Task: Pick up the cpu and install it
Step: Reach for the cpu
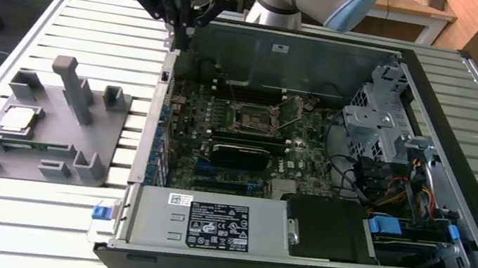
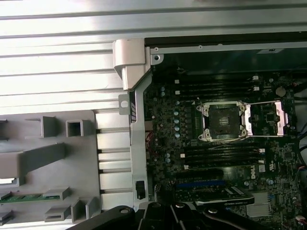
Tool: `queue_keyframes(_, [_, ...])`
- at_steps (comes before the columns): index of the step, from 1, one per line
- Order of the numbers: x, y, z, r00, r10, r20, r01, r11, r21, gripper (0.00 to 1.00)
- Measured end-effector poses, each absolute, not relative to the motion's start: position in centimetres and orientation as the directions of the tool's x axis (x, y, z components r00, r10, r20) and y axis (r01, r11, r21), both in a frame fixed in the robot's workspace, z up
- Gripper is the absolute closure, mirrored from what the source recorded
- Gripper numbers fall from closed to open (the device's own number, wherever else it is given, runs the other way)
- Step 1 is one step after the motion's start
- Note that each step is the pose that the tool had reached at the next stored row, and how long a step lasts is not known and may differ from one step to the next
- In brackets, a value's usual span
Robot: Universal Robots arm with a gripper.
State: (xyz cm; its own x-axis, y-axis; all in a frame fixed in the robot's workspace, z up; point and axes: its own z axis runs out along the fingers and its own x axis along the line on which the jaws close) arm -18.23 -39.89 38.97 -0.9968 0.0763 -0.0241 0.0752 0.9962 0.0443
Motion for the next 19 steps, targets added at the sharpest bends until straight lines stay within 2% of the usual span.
queue_keyframes(19, [-19.19,-39.89,38.84,-0.997,0.076,-0.024,0.075,0.996,0.044,0.89])
